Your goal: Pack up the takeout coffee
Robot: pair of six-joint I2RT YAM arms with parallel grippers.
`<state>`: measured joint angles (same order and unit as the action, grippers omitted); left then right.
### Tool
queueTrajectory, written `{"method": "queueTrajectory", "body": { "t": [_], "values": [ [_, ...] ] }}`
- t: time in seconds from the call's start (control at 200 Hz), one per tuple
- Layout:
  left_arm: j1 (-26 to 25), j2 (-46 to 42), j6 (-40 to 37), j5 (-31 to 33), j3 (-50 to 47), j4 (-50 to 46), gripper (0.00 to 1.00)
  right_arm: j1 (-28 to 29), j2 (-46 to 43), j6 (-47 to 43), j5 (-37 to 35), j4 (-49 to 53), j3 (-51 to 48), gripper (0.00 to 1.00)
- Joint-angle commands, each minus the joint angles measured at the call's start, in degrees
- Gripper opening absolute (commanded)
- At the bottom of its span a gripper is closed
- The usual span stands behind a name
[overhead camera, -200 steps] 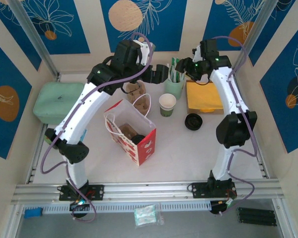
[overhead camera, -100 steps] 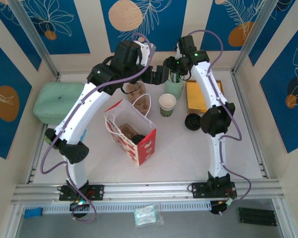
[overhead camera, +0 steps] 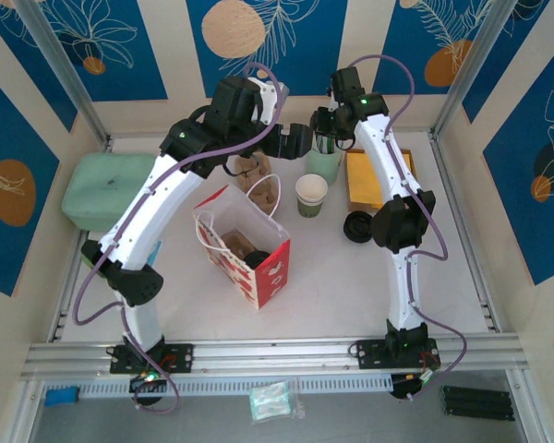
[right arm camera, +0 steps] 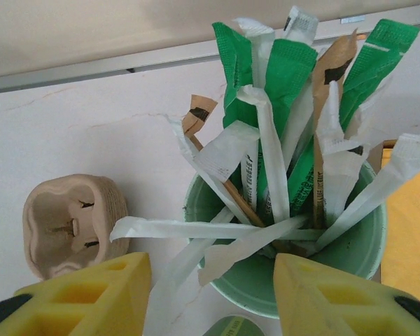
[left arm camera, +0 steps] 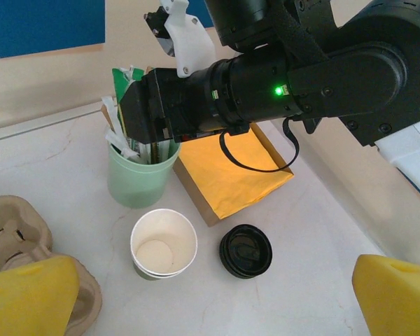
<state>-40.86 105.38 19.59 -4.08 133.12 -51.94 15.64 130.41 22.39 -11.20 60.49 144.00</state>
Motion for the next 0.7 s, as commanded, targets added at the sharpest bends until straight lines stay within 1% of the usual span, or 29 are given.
{"method": "queueTrajectory", "body": {
  "t": [0.0,0.175,0.345,0.435,0.525,0.61,0.695],
  "values": [
    [0.57,-1.67,0.35,-1.37,-0.41,0.05,0.99,-0.16,1.16,-0.87,-0.84,-0.52,1.38,0.47],
    [0.55,-1.58,0.79,-1.69,-0.50,0.18,0.99,0.00,2.84,-0.38,-0.79,-0.85,2.90,0.41],
    [0.55,-1.77,0.88,-1.59,-0.58,0.13,0.99,-0.01,3.31,-1.11,-1.53,-0.88,3.74,0.31],
    [0.52,-1.85,0.97,-1.71,-0.76,0.09,0.99,0.00,3.23,-1.59,-1.65,-0.69,4.13,0.21],
    [0.56,-1.85,0.98,-1.72,-0.84,0.10,0.99,-0.07,2.94,-2.15,-2.06,-0.40,4.09,0.09],
    [0.60,-1.85,1.06,-1.76,-0.84,0.18,0.99,0.09,2.29,-2.68,-2.89,-0.28,4.04,0.00],
    [0.48,-1.83,1.06,-1.81,-0.83,0.18,0.99,0.18,1.33,-3.20,-3.57,-0.35,3.68,0.00]
  ]
}}
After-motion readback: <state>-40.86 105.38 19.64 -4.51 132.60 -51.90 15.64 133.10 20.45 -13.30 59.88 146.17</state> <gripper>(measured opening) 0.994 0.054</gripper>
